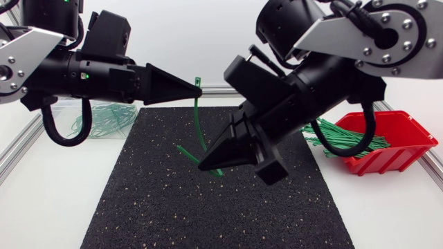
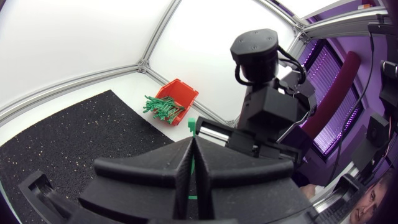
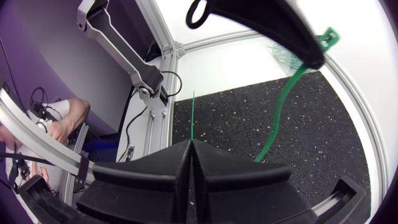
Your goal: Take a green cable tie from the red box, thread the tail through the head to close it, then place it in the transparent bin on the left.
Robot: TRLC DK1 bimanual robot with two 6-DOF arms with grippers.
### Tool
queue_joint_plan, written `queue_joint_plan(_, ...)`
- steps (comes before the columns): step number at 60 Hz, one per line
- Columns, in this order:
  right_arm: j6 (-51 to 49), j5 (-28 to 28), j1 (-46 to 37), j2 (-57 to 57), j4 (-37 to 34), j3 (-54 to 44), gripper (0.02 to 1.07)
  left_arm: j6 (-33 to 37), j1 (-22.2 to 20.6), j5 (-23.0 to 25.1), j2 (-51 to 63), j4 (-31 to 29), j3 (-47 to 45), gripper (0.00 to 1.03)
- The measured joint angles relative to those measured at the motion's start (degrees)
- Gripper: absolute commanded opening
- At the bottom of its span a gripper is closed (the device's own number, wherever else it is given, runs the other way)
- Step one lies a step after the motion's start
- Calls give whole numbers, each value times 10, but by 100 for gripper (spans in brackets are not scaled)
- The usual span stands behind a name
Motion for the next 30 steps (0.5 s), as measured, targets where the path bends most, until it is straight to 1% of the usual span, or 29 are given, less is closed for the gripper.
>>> queue_joint_plan(11, 20, -9, -17, 0, -9, 8, 7, -26, -9, 2, -9, 33, -14, 4)
queue_joint_plan(14, 24, -19, -17, 0, -13, 10, 7, -31, -10, 2, -11, 38, -15, 3)
queue_joint_plan(22, 30, -47, -33, 8, -53, 41, 7, -38, -13, 2, -13, 45, -16, 4)
queue_joint_plan(30, 53, -38, -38, 22, -55, 57, 7, -43, -17, 2, -13, 49, -17, 3)
